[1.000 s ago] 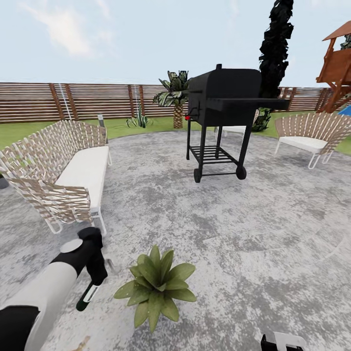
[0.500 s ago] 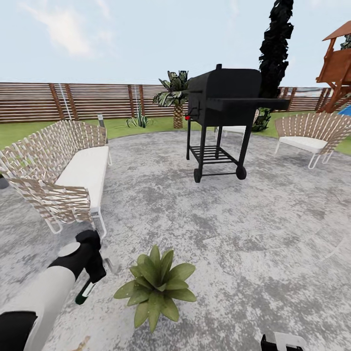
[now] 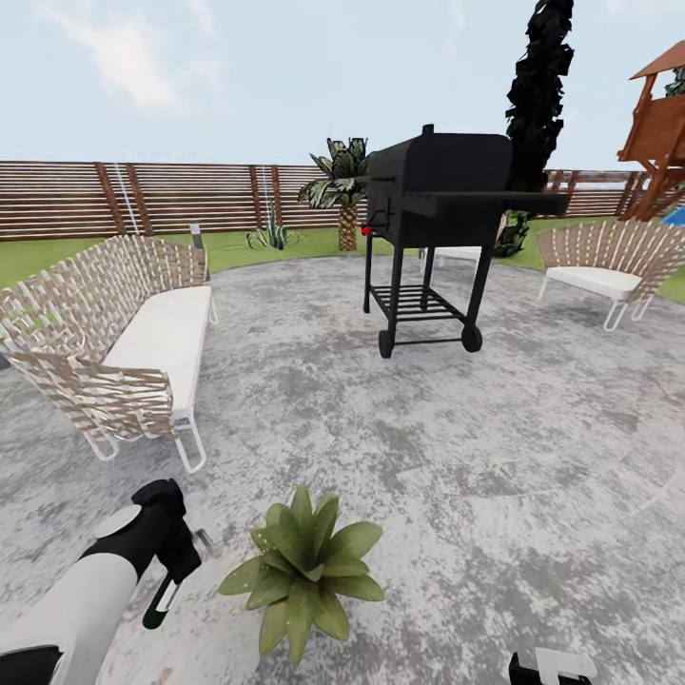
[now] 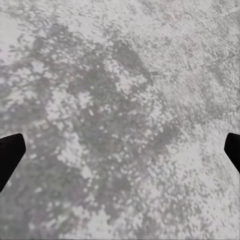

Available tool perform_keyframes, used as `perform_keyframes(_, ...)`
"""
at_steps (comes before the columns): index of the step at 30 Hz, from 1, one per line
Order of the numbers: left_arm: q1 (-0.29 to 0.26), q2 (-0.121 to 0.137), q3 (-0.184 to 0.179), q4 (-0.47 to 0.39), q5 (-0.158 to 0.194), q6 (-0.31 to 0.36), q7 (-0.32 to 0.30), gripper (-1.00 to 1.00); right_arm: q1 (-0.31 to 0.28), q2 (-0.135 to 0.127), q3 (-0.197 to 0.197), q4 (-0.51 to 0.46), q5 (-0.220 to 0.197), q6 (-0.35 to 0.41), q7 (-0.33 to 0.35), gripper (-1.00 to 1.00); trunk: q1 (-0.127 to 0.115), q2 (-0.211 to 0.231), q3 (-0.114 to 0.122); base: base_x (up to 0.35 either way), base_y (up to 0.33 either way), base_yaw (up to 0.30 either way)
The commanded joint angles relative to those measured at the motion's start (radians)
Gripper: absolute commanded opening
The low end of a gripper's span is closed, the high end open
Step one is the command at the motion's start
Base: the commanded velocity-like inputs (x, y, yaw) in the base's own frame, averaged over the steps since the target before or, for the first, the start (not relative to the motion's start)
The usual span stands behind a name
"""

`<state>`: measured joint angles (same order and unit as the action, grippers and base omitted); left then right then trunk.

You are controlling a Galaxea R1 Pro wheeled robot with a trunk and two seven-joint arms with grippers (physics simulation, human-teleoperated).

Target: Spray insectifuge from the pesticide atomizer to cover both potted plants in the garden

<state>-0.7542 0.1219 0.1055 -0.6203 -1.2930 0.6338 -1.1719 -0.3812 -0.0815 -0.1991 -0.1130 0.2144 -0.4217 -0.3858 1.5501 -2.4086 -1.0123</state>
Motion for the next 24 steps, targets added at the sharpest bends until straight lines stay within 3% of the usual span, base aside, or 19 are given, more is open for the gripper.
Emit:
perform_keyframes(1,0.0,0.001,0.004,0.002,-0.003,0.009,-0.006,-1.0,-0.001,0.0,-0.008,0.001,0.01,-0.003,-0.002,1.0,0.0,0.0,-0.001,0.066,0.0,0.0)
perform_keyframes(6,0.033,0.02,0.035,-0.003,0.038,0.008,0.016,-1.0,-0.001,0.001,-0.008,0.001,0.01,-0.003,-0.002,1.0,0.0,0.0,-0.001,-0.018,-0.005,0.015)
perform_keyframes(9,0.04,0.022,0.092,-0.008,0.047,0.008,0.051,-1.0,-0.001,0.002,-0.008,0.001,0.01,-0.004,-0.003,1.0,0.0,0.0,-0.001,-0.271,-0.073,0.216)
perform_keyframes(11,0.041,0.008,0.12,-0.008,0.05,0.007,0.102,-1.0,-0.001,0.002,-0.008,0.001,0.01,-0.005,-0.003,1.0,0.0,0.0,-0.001,-0.308,-0.094,0.267)
perform_keyframes(14,0.041,-0.036,0.129,-0.007,0.071,0.002,0.147,-1.0,-0.001,0.002,-0.008,0.001,0.01,-0.004,-0.003,1.0,0.0,0.0,-0.001,-0.298,-0.152,0.131)
perform_keyframes(17,0.041,-0.044,0.131,-0.006,0.089,-0.022,0.158,-1.0,-0.001,0.002,-0.008,0.001,0.01,-0.003,-0.002,1.0,0.0,0.0,-0.001,-0.276,-0.201,0.019)
perform_keyframes(20,0.049,-0.036,0.15,0.005,0.14,-0.042,0.189,-1.0,-0.001,0.002,-0.008,0.001,0.011,-0.003,-0.002,1.0,0.0,0.0,-0.001,-0.243,-0.228,0.003)
perform_keyframes(21,0.073,-0.034,0.167,0.007,0.176,-0.055,0.234,-1.0,-0.001,0.001,-0.008,0.001,0.011,-0.003,-0.002,1.0,0.0,0.0,-0.001,-0.233,-0.235,0.001)
perform_keyframes(24,0.097,-0.034,0.179,0.007,0.214,-0.09,0.324,-1.0,-0.001,0.001,-0.008,0.001,0.011,-0.003,-0.002,1.0,0.0,0.0,-0.001,-0.231,-0.227,0.0)
